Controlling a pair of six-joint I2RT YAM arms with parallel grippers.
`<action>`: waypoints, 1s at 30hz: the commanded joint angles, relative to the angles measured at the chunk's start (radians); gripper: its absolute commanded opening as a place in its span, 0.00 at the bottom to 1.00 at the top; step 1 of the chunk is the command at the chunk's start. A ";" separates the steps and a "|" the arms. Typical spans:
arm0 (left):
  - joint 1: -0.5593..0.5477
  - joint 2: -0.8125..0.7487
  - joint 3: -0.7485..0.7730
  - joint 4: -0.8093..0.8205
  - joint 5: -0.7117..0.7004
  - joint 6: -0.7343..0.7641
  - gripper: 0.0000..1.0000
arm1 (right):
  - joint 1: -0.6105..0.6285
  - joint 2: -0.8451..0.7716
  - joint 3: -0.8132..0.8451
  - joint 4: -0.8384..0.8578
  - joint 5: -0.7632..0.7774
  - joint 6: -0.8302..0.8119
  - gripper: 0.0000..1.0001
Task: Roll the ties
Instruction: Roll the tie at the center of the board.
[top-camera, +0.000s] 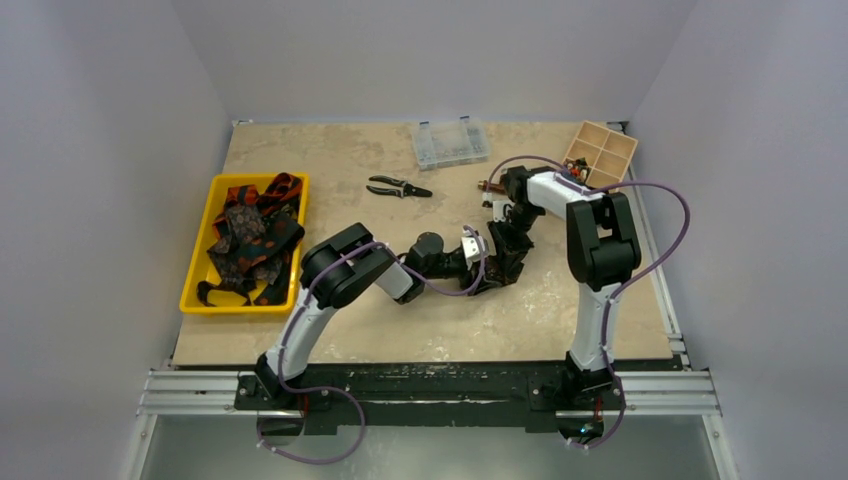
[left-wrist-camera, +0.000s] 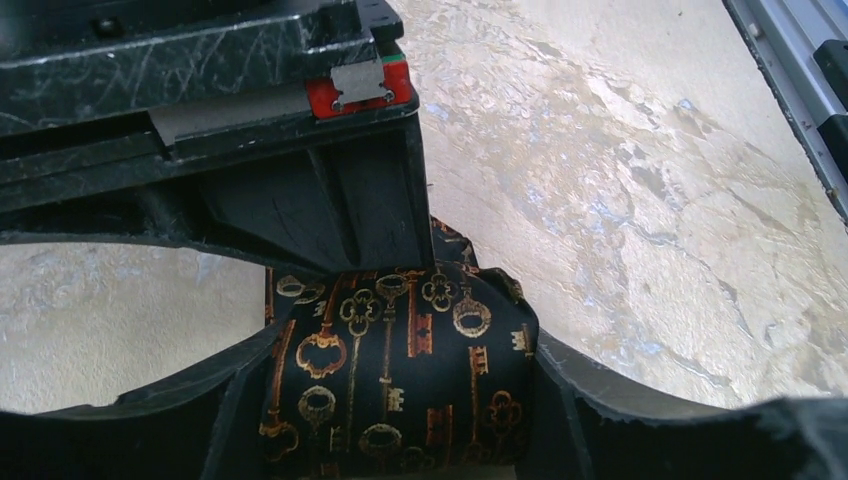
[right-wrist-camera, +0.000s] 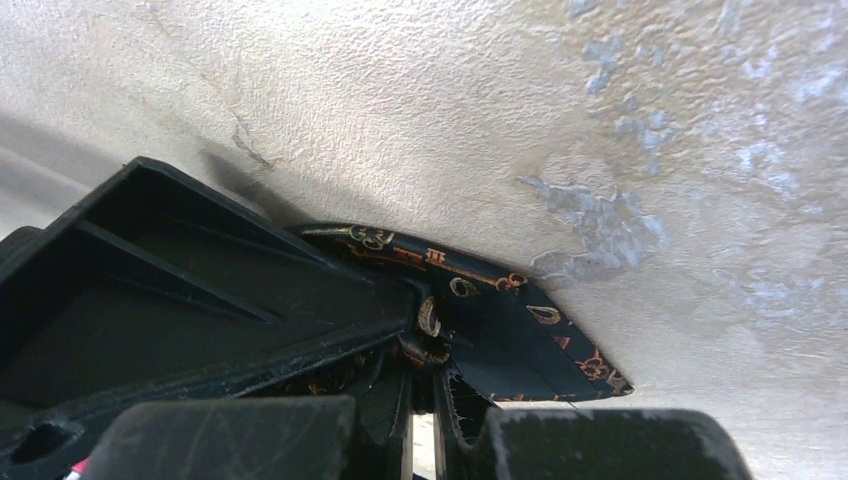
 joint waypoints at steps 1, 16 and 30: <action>-0.021 0.031 0.053 0.032 -0.049 -0.010 0.57 | 0.024 0.107 -0.030 0.218 0.254 -0.036 0.00; -0.012 -0.166 -0.094 -0.584 -0.158 0.293 0.11 | -0.023 0.032 -0.006 0.154 -0.018 -0.133 0.36; 0.009 -0.158 -0.024 -0.812 -0.118 0.351 0.00 | -0.225 -0.043 0.005 0.127 -0.411 -0.154 0.74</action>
